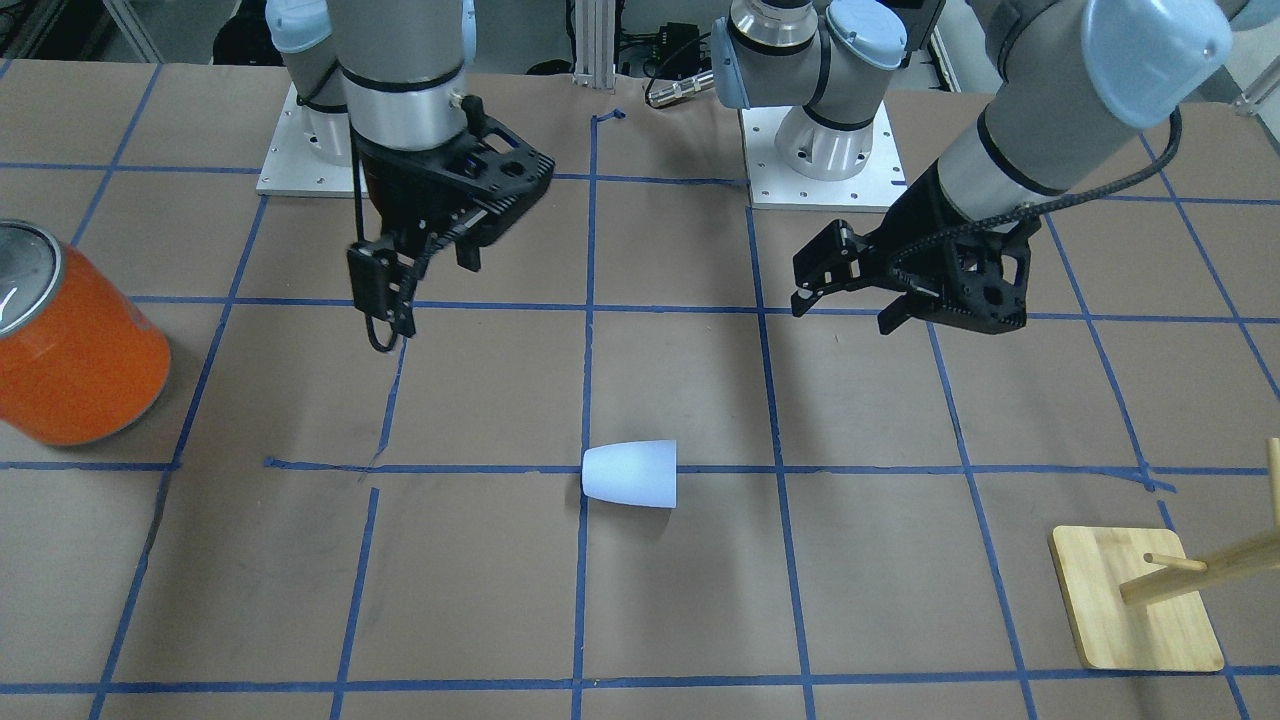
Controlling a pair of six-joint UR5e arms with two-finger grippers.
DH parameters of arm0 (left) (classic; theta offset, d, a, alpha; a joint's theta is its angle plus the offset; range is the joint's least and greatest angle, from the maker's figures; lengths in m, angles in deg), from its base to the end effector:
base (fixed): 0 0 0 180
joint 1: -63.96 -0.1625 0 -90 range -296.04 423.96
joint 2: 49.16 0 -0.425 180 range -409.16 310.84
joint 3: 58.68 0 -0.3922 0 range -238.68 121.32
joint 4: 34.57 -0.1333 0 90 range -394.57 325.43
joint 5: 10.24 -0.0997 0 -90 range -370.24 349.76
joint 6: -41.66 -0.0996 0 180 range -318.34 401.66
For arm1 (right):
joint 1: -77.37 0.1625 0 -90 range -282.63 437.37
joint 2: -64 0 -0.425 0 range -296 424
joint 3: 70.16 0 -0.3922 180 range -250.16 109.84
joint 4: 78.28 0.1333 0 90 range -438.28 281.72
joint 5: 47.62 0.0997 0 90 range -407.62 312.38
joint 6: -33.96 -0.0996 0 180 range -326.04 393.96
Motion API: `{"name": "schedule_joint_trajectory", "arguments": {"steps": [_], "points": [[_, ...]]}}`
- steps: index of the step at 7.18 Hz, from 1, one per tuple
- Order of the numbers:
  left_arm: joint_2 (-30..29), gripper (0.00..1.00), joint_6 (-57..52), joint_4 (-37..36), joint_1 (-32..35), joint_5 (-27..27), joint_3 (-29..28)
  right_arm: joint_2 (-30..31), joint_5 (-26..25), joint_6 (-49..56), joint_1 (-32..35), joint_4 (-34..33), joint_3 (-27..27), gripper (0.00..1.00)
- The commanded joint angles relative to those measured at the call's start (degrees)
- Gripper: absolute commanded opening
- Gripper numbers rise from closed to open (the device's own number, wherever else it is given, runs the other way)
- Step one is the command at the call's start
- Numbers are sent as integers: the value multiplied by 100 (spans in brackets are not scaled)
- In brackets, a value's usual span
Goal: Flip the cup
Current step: 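Lay the cup on its side, release, and raise the right gripper, then reach the left gripper to the closed end of the lying cup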
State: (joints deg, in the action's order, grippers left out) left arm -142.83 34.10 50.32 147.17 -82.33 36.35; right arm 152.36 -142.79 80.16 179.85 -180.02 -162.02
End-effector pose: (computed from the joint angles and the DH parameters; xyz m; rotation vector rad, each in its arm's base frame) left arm -0.1027 -0.5243 0.4265 -0.0050 -2.8236 -0.0322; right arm 0.2330 -0.4774 0.4795 1.4659 -2.6279 0.1680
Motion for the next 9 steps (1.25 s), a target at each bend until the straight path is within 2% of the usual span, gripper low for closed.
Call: {"name": "schedule_joint_trajectory", "arguments": {"steps": [1,2,3,5,8,9], "points": [[-412,100,-17,-864,-6,816,479,847,16,-1177,-893,1065,-16,100],[-658,100,-35,-1357,-15,1472,795,859,94,-1888,-1027,1138,-25,100],[-913,100,-44,-1692,-15,1801,998,859,130,-2948,-1037,1139,1,100],[-1536,100,-131,-1958,-15,2740,1070,859,436,-4237,-1037,1069,28,100],[-2302,100,-140,-2852,38,3025,1106,894,482,-5154,-1037,1051,37,100],[-2496,100,-140,-2917,38,3304,1106,859,482,-5191,-1037,981,89,100]]}}
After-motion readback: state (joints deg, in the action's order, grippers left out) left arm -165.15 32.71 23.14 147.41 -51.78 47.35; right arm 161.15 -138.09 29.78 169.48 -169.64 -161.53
